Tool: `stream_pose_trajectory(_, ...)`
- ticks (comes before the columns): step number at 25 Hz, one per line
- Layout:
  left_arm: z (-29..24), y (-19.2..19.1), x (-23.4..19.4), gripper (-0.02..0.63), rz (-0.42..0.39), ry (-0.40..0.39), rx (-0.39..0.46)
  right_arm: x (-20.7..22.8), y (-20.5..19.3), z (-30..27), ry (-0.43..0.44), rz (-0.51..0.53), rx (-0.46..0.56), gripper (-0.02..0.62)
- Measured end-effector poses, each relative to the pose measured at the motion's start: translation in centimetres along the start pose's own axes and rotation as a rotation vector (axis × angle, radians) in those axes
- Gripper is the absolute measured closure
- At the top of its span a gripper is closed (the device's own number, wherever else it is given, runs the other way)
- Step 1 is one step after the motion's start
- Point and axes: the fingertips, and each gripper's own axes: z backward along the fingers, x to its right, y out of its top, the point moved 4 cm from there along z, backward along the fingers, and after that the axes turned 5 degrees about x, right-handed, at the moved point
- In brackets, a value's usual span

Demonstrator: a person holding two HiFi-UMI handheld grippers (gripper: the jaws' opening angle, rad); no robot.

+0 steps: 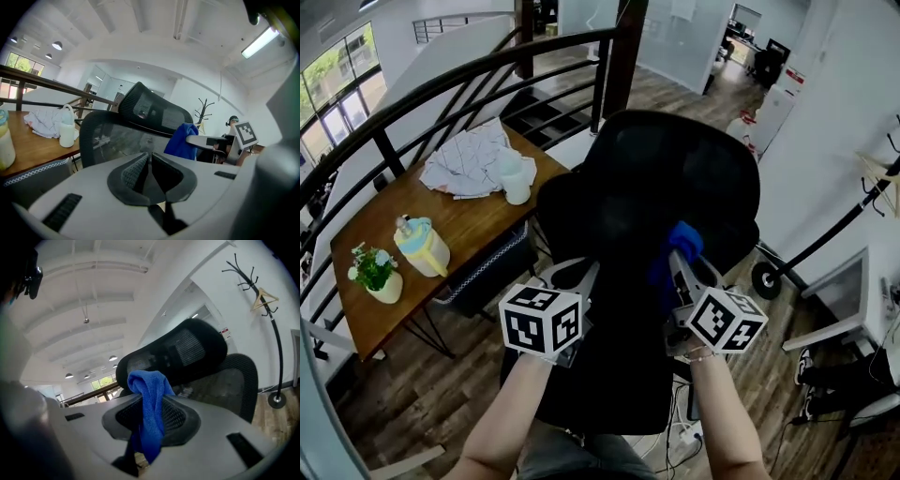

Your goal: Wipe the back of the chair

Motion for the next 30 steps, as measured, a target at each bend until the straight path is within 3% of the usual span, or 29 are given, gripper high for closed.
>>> stream_pose_trajectory(11,3.0,-0.6,-6.8,0.571,0.022,0.169,0.003,-10.0,-6.2,-9.3,0.316,-0.006,-0.146,0.491)
stream_pose_trajectory(15,3.3,-1.0,-8.5,0.571,0.029,0.210,-0.003,-12.1,-7.5,-12.2,0.379,0.035,-0.172,0.491)
stream_pose_trajectory(20,2.9,-2.1,-9.6,0.571,0.060,0.235,-0.018,-12.5,-8.6,-15.2,0.392,0.048,-0.195,0.491)
stream_pose_trajectory(30,0.5,-2.2,-9.7,0.571,0.053,0.211,-0.023,-8.6,-9.7,-17.5,0.285,0.073,-0.206,0.490)
